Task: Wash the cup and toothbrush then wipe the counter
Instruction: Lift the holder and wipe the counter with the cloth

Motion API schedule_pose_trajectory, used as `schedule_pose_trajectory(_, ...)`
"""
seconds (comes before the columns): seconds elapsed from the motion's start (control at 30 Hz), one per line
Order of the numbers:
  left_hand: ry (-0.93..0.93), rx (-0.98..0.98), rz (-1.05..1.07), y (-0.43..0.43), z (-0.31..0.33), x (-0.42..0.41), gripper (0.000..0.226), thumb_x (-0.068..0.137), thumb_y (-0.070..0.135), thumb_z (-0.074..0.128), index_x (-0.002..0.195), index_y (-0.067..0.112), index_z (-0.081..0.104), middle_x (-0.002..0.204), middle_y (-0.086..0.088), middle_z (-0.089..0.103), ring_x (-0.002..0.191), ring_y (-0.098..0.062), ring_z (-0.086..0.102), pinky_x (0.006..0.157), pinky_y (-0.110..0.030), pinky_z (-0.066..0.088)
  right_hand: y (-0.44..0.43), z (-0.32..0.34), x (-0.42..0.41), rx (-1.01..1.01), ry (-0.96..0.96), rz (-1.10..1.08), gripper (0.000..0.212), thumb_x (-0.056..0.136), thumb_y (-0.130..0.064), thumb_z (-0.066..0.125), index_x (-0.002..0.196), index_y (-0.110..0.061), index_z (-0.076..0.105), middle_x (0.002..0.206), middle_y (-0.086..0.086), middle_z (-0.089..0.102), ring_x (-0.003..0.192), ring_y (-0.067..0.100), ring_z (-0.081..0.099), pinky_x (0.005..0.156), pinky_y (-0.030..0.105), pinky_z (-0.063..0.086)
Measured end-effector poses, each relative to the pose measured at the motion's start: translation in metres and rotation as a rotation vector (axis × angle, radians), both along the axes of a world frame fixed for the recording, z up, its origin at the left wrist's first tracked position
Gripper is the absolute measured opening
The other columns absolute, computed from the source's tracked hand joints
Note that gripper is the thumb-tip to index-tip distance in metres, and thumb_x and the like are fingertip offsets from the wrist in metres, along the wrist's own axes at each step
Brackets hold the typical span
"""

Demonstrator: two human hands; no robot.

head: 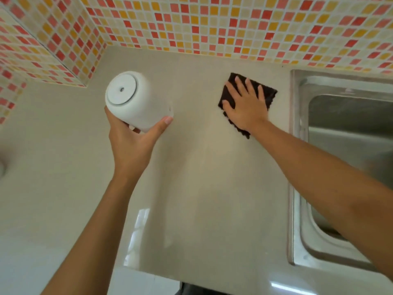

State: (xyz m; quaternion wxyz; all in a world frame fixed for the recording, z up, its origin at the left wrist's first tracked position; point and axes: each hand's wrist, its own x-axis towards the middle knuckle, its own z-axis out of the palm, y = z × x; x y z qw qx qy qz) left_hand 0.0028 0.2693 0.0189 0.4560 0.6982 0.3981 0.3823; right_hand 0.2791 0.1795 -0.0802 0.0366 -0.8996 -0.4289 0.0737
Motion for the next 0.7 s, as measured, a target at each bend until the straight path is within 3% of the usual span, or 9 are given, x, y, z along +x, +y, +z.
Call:
schedule_pose_trajectory(0.1,-0.015,0.010,0.037,0.001,0.004,-0.008,0.095,0.069,0.029,0.086,0.144,0.016,0.029,0.125,0.023,0.051,0.115,0.008,0.052,0.087,-0.014,0.050,-0.006,-0.003,-0.058,0.059,-0.025,0.076,0.065,0.093,-0.058,0.022,0.151,-0.030,0.018,0.160,0.001,0.013,0.147,0.027,0.007,0.118,0.050,0.002)
schedule_pose_trajectory(0.2,-0.028,0.008,0.050,-0.005,0.008,-0.007,0.096,0.069,0.029,0.086,0.144,0.015,0.028,0.129,0.017,0.051,0.117,0.006,0.052,0.087,-0.014,0.049,-0.038,0.001,-0.146,0.152,0.017,0.343,0.064,0.089,-0.055,0.038,0.146,-0.028,0.035,0.155,0.004,0.029,0.144,0.032,0.022,0.115,0.054,0.015)
schedule_pose_trajectory(0.33,-0.043,0.001,0.037,-0.014,0.011,0.001,0.096,0.069,0.029,0.085,0.145,0.016,0.028,0.132,0.014,0.048,0.119,0.008,0.049,0.089,-0.011,0.048,-0.105,0.009,-0.248,0.140,0.132,0.761,0.063,0.091,-0.052,0.044,0.148,-0.031,0.029,0.158,-0.002,0.022,0.147,0.026,0.011,0.118,0.048,0.005)
schedule_pose_trajectory(0.43,-0.034,0.007,0.029,-0.017,0.012,0.003,0.096,0.068,0.030,0.086,0.145,0.018,0.028,0.133,0.015,0.048,0.120,0.007,0.049,0.090,-0.013,0.048,-0.109,0.008,-0.249,0.145,0.152,0.924,0.061,0.092,-0.052,0.046,0.148,-0.034,0.029,0.158,-0.004,0.022,0.146,0.023,0.011,0.118,0.048,0.007)
schedule_pose_trajectory(0.5,-0.013,0.025,0.027,-0.018,0.011,0.001,0.097,0.068,0.031,0.086,0.145,0.018,0.028,0.134,0.013,0.049,0.121,0.003,0.050,0.092,-0.017,0.049,-0.082,-0.001,-0.222,0.181,0.103,0.888,0.057,0.092,-0.053,0.044,0.145,-0.035,0.035,0.156,-0.004,0.027,0.145,0.023,0.018,0.117,0.048,0.011)
schedule_pose_trajectory(0.6,0.031,0.044,0.042,-0.021,0.008,-0.007,0.099,0.066,0.037,0.087,0.144,0.018,0.029,0.136,0.010,0.050,0.122,0.000,0.051,0.091,-0.018,0.050,-0.022,-0.006,-0.160,0.138,0.042,0.583,0.056,0.091,-0.056,0.032,0.144,-0.036,0.038,0.154,-0.004,0.032,0.143,0.023,0.025,0.116,0.049,0.015)
schedule_pose_trajectory(0.7,0.054,0.017,0.043,-0.026,0.000,-0.014,0.098,0.065,0.038,0.087,0.143,0.020,0.030,0.136,0.012,0.049,0.121,0.000,0.051,0.091,-0.019,0.050,0.016,0.002,-0.075,0.053,0.024,0.305,0.058,0.093,-0.058,0.025,0.148,-0.038,0.025,0.159,-0.005,0.020,0.146,0.020,0.014,0.117,0.047,0.007)
